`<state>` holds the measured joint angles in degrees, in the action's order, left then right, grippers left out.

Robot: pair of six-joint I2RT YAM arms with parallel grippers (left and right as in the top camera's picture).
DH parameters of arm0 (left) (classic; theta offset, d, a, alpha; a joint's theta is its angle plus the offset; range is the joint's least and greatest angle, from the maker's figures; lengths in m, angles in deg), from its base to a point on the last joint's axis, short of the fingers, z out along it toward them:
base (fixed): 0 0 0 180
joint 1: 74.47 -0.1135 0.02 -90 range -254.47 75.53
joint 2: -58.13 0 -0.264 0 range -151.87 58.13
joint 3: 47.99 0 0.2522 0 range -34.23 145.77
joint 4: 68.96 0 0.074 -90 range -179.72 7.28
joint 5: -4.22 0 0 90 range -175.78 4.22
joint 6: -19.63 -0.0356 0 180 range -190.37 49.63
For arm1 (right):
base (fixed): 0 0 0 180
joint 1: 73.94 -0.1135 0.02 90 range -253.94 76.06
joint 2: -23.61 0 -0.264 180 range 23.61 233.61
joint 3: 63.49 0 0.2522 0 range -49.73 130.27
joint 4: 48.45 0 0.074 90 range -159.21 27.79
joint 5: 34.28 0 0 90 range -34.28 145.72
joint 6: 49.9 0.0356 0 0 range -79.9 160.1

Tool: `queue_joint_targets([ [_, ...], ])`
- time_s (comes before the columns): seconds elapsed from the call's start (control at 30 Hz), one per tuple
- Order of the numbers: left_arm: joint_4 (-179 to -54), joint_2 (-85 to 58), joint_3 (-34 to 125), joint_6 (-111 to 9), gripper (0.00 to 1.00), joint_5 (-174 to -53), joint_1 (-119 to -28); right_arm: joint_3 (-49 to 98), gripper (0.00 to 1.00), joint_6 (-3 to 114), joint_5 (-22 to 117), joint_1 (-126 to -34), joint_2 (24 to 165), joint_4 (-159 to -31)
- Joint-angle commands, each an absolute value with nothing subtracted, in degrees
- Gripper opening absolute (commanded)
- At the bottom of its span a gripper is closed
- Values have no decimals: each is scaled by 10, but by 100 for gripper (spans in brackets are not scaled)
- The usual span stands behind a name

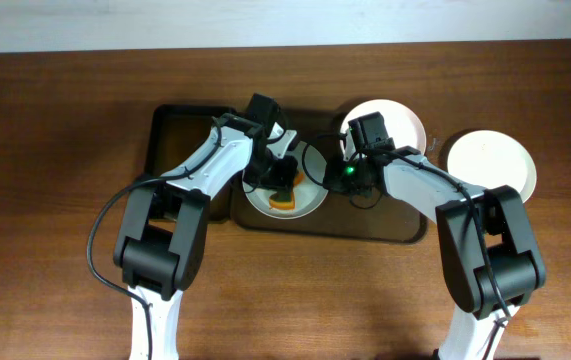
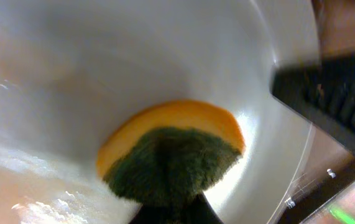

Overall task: Clean dirty plates on tray and stack at the side
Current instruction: 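Scrub the second plate with the sponge in left gripper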

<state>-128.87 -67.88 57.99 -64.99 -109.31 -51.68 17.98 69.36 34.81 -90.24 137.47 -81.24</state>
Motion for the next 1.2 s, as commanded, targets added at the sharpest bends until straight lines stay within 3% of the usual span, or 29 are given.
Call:
queue_joint_targets([
  [0.0, -1249, -685, 577, -508, 0, -888, -516, 180, 4, 695, 347, -904, 1385, -812],
  [0.07, -1231, -685, 577, -408, 0, -781, -516, 180, 4, 695, 347, -904, 1385, -812],
  [0.13, -1227, -685, 577, -396, 0, -769, -516, 180, 4, 694, 347, -904, 1385, -812],
  [0.23, -1295, -685, 577, -408, 0, -849, -516, 180, 4, 693, 347, -904, 1385, -812],
  [0.33, -1380, -685, 577, -497, 0, -974, -516, 180, 4, 693, 347, -904, 1385, -812],
  [0.47, -1365, -685, 577, -618, 0, -1076, -514, 180, 4, 693, 343, -904, 1385, -813],
  [0.57, -1320, -685, 577, -638, 0, -1100, -514, 180, 4, 693, 343, -904, 1385, -813],
  [0.7, -1246, -685, 577, -636, 0, -1050, -514, 180, 4, 692, 343, -904, 1385, -815],
  [0.8, -1212, -685, 577, -604, 0, -904, -514, 180, 4, 691, 343, -904, 1385, -815],
  [0.97, -1250, -685, 577, -503, 0, -799, -514, 180, 4, 691, 343, -904, 1385, -815],
  [1.03, -1283, -685, 577, -479, 0, -822, -512, 180, 4, 691, 343, -904, 1385, -815],
  [1.17, -1370, -685, 577, -535, 0, -1048, -508, 180, 4, 691, 343, -904, 1385, -815],
])
